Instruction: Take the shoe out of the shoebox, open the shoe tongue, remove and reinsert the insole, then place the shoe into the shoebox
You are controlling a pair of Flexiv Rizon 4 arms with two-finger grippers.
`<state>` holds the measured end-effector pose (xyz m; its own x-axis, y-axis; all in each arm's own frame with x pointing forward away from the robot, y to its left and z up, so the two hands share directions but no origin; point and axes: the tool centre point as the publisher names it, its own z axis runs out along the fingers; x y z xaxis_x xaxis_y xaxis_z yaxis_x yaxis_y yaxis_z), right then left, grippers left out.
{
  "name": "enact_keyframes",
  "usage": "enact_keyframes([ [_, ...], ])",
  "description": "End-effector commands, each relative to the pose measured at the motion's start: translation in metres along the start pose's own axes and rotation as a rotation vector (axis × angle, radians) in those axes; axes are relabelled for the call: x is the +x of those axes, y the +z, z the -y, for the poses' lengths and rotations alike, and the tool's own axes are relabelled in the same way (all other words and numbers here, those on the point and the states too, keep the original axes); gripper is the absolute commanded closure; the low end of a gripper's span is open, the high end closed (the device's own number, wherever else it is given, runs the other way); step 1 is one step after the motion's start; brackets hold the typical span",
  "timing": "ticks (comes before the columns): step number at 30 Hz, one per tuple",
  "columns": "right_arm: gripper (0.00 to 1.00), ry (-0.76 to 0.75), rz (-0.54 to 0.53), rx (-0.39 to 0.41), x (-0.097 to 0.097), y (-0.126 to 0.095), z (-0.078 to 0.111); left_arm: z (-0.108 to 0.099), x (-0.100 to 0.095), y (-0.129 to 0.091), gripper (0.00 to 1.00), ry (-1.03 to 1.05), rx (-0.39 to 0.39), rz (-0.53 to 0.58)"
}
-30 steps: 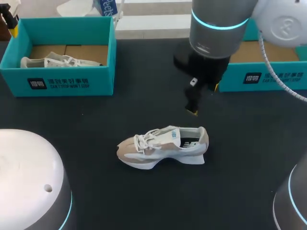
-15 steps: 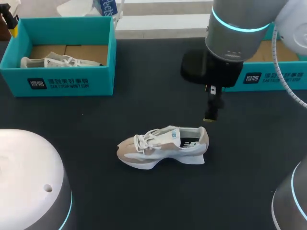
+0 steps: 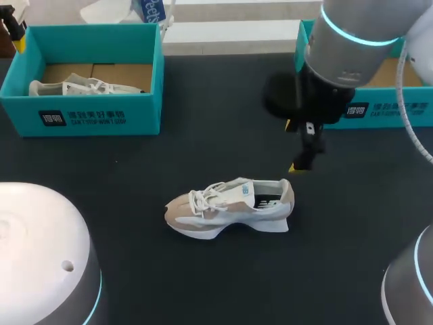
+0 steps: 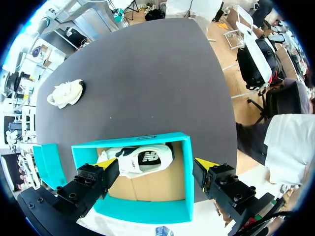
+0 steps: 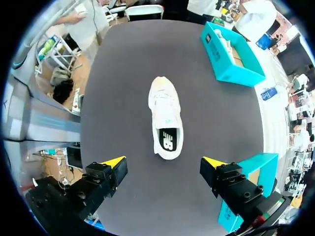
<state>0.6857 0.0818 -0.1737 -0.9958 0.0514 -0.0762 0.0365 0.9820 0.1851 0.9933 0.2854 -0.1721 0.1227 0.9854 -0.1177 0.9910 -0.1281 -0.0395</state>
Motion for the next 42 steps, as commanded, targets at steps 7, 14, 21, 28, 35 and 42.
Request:
enact_keyframes([
  [7, 0.00, -0.015, -0.039, -0.375, 0.013, 0.033, 0.059, 0.001, 0.000, 0.000, 0.00, 0.000, -0.001, -0.003],
  [14, 0.00, 0.043, 0.026, -0.527, 0.015, 0.053, 0.088, 0.001, 0.000, 0.000, 0.00, 0.000, -0.001, -0.003],
  [21, 0.00, -0.014, 0.054, -0.621, 0.010, 0.071, 0.099, 0.001, 0.000, 0.000, 0.00, 0.000, -0.001, -0.003],
  [28, 0.00, -0.049, 0.084, -0.706, 0.001, 0.088, 0.107, 0.001, 0.000, 0.000, 0.00, 0.000, -0.001, -0.003],
  [35, 0.00, -0.076, 0.019, -0.693, -0.004, 0.103, 0.108, 0.001, 0.000, 0.000, 0.00, 0.000, -0.001, -0.003],
  [42, 0.00, -0.076, 0.019, -0.693, -0.004, 0.103, 0.108, 0.001, 0.000, 0.000, 0.00, 0.000, -0.001, -0.003],
])
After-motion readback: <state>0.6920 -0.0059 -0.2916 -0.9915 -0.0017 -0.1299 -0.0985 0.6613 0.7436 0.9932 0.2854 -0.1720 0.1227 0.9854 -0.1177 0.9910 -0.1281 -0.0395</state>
